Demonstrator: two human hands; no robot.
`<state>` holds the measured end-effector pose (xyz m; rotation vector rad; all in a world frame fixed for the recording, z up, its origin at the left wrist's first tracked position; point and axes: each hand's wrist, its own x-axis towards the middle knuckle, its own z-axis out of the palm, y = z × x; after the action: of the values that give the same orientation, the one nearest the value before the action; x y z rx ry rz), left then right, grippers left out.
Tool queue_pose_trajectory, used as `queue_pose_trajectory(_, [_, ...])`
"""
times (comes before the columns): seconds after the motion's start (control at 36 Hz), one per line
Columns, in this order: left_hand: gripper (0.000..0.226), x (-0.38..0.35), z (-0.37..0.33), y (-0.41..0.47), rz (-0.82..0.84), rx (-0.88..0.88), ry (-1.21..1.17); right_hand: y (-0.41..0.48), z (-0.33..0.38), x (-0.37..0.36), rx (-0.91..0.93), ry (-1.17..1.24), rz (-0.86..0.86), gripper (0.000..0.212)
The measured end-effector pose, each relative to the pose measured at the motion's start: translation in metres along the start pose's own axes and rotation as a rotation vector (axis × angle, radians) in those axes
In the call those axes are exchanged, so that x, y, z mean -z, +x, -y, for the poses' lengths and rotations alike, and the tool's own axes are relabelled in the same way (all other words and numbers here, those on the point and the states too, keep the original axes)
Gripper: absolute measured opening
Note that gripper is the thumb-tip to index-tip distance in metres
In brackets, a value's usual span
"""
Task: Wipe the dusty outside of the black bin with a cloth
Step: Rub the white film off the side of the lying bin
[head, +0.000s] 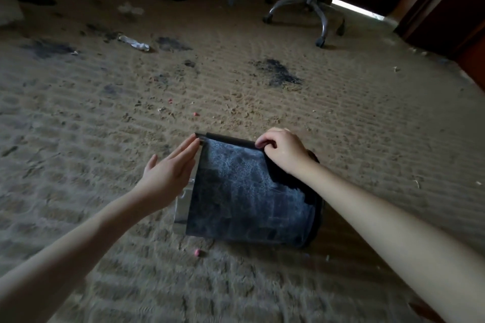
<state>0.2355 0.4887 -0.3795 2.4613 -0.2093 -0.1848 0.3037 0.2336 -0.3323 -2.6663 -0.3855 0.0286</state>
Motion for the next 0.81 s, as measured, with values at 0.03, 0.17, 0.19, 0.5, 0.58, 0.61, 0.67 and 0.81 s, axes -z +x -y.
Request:
queue_pose_trajectory(0.03, [0.048, 0.001, 0.001, 0.001, 0.006, -0.004, -0.001, -0.005, -0.001, -0.003, 0.01, 0.0, -0.03, 0.03])
queue_pose_trajectory(0.17, [0.049, 0.003, 0.005, -0.002, 0.042, -0.039, 0.04, -0.048, -0.005, 0.0, 0.135, -0.013, -0.136, 0.032])
queue_pose_trajectory(0.19, [0.049, 0.003, 0.006, -0.002, 0.044, -0.043, 0.043, -0.058, -0.006, 0.001, 0.175, -0.028, -0.132, 0.031])
queue_pose_trajectory(0.5, [0.061, -0.003, 0.01, -0.001, -0.045, -0.102, -0.055, -0.031, 0.008, 0.014, 0.07, 0.099, -0.197, 0.029])
queue_pose_trajectory(0.58, [0.058, -0.005, 0.012, 0.001, -0.067, -0.105, -0.056, -0.001, 0.016, 0.006, -0.002, 0.087, -0.108, 0.029])
queue_pose_trajectory(0.61, [0.055, -0.005, 0.012, 0.002, -0.07, -0.103, -0.058, 0.003, 0.016, 0.0, -0.014, 0.071, -0.063, 0.029])
queue_pose_trajectory(0.67, [0.049, -0.004, 0.011, 0.004, -0.059, -0.095, -0.055, 0.0, 0.014, -0.011, -0.012, 0.056, -0.056, 0.028])
queue_pose_trajectory(0.81, [0.049, -0.003, 0.013, 0.002, -0.034, -0.106, -0.042, -0.027, 0.005, -0.017, 0.07, 0.076, -0.199, 0.027])
